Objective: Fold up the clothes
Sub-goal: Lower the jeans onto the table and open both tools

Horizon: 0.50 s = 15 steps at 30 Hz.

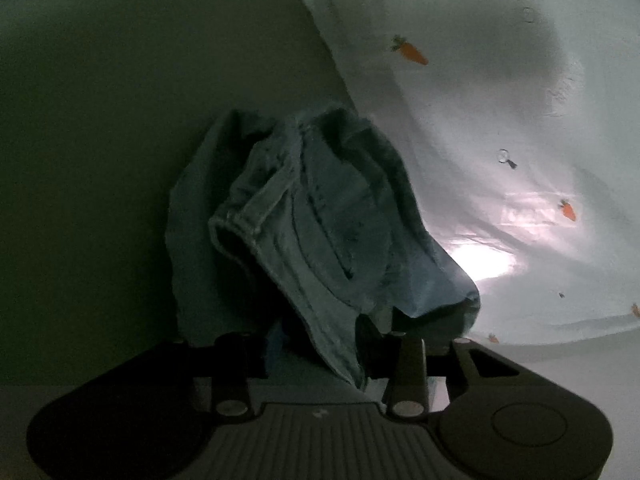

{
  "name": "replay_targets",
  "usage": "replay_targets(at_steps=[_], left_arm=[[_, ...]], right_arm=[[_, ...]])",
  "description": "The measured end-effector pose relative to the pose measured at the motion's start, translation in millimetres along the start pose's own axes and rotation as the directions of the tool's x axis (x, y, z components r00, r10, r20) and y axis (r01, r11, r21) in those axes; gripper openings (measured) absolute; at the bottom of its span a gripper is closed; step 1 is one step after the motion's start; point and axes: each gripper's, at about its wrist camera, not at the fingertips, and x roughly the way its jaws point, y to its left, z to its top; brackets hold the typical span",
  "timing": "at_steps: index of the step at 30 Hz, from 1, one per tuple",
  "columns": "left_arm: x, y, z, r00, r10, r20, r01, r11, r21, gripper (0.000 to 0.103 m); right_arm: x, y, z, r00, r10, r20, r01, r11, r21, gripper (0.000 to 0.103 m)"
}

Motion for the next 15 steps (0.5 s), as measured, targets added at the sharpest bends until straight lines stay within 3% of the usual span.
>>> replay_targets(at_steps=[6,7,8,12,15], left_arm=[[17,-8,10,0.998,0.052,0.047,-0.052,0.999,0.005,0.039],[18,-10,13,0.996,0.058,0.062,-0.059,0.998,0.007,0.018],[18,-12,17,0.994,0.068,0.091,-0.069,0.998,0.010,0.004],[6,-38,36,0.984,0.066,0.168,-0.082,0.993,0.086,0.004],[-12,-65,62,0.972,0.048,0.228,-0.082,0.987,0.138,0.004]], right_arm=[[22,-5,11,0.999,0.026,-0.032,-0.025,1.000,0.012,0.009],[23,-4,12,0.999,0.026,-0.029,-0.025,1.000,0.014,0.009],[21,-2,12,1.000,0.021,-0.014,-0.021,1.000,0.008,0.009],[0,24,21,0.990,-0.057,0.132,0.073,0.989,-0.126,0.008],[-32,42,43,0.949,-0.109,0.297,0.171,0.966,-0.192,0.008]])
